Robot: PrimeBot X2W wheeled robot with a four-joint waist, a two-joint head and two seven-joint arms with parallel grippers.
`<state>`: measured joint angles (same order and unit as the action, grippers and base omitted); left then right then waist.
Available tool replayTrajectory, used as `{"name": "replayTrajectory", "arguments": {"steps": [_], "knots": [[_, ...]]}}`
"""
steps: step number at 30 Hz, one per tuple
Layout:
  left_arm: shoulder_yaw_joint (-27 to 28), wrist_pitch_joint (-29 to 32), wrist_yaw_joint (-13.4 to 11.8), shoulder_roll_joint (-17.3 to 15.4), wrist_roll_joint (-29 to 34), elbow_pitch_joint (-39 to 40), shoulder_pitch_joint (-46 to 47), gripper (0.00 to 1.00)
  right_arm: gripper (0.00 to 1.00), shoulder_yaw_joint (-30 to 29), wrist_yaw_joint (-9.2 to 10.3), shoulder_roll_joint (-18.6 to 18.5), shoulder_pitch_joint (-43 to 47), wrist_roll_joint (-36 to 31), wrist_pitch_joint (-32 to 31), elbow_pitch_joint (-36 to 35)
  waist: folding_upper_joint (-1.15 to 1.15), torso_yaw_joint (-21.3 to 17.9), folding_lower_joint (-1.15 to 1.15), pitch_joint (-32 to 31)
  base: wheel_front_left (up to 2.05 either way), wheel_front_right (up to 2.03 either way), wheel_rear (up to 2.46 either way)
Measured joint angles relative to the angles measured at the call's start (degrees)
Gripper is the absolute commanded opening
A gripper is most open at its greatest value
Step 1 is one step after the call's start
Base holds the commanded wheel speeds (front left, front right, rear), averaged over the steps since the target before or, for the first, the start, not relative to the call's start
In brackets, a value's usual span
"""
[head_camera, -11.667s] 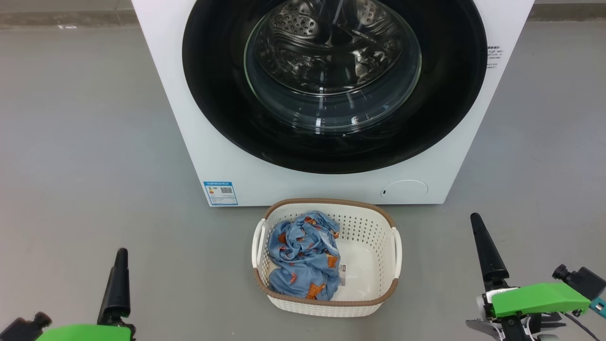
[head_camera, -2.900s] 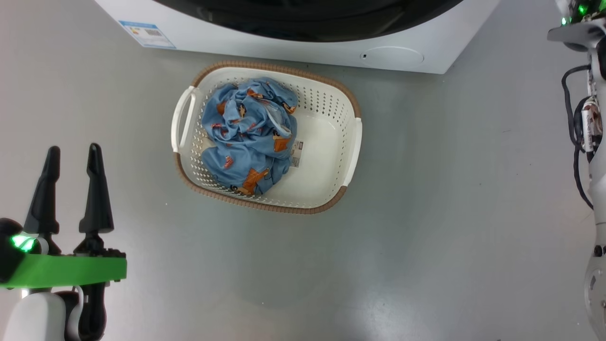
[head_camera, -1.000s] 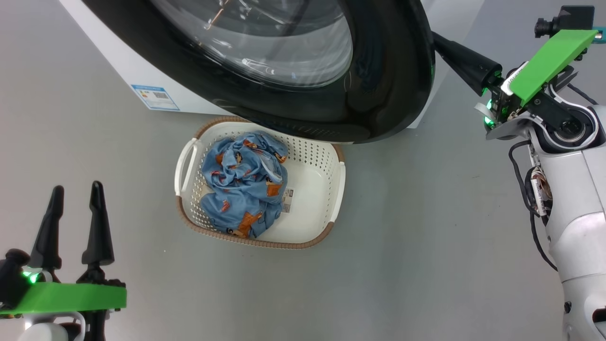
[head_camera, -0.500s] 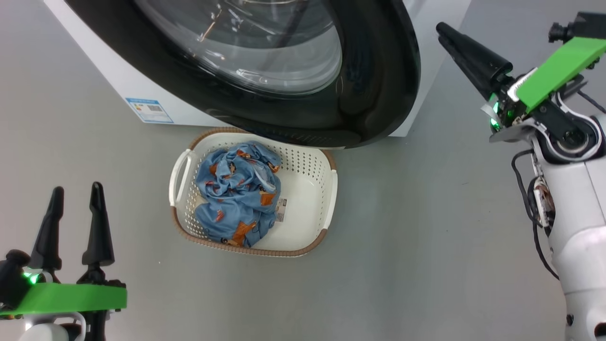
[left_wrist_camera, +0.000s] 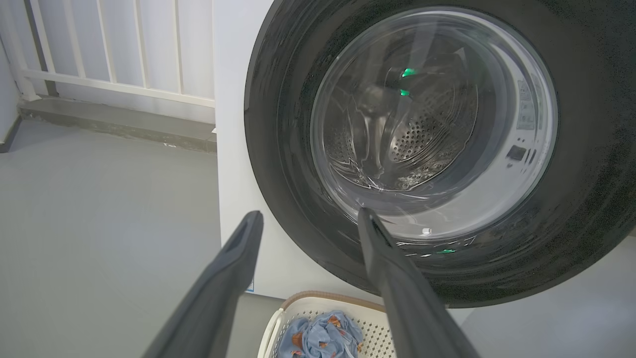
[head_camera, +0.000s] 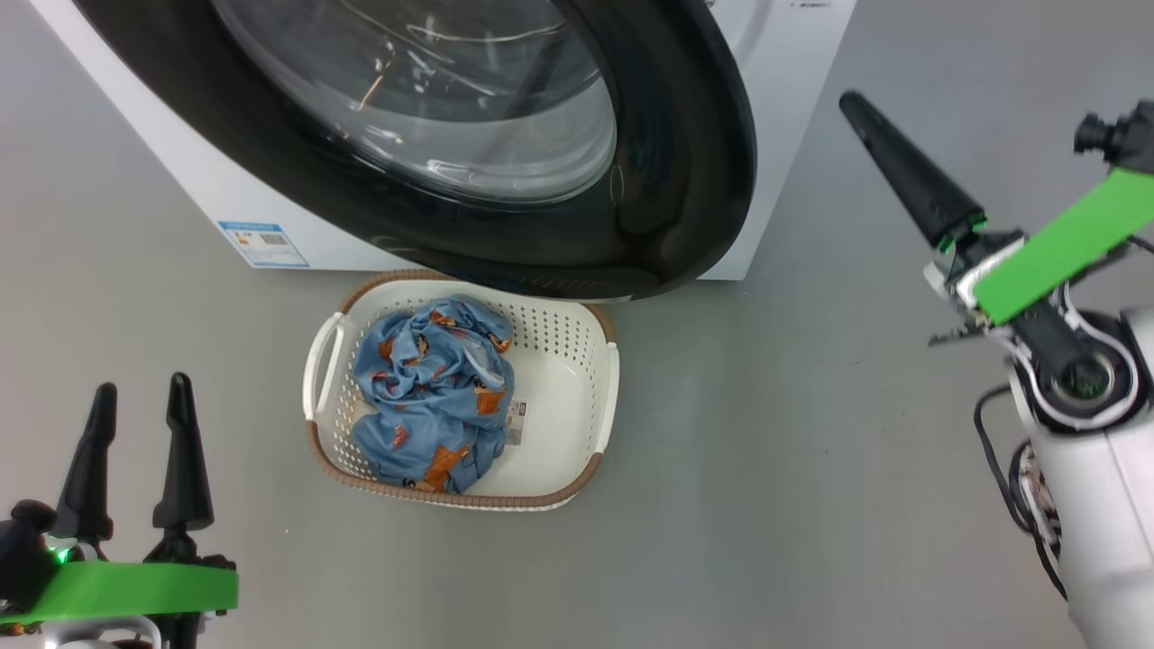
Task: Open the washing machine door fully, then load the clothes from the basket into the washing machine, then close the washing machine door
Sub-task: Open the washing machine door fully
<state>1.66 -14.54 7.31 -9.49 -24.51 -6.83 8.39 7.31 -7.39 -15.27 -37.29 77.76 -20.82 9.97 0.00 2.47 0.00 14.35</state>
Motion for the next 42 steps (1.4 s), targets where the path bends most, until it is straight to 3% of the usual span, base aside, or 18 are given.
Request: {"name": "replayTrajectory", "arguments": {"steps": [10, 24, 42], "knots": [[0.73, 0.0, 0.0, 0.29, 0.24, 1.75, -1.47, 1.0, 1.0, 3.55, 0.0, -2.75, 10.85, -5.31, 10.48, -11.58, 0.0, -1.3, 0.0, -1.44, 0.0, 0.0, 0.0], [0.22, 0.0, 0.0, 0.03, 0.65, 3.25, -4.87, 1.0, 1.0, 7.69, 0.0, -4.05, 22.84, -22.06, 32.06, -12.77, 0.0, -3.21, 0.0, -3.04, 0.0, 0.0, 0.0], [-0.94, 0.0, 0.0, -0.52, 1.25, 4.95, -7.93, 1.0, 1.0, -0.24, -0.01, 4.23, 28.12, -42.95, 35.13, -7.12, 0.0, -4.18, 0.0, -5.23, 0.0, 0.0, 0.0]]}}
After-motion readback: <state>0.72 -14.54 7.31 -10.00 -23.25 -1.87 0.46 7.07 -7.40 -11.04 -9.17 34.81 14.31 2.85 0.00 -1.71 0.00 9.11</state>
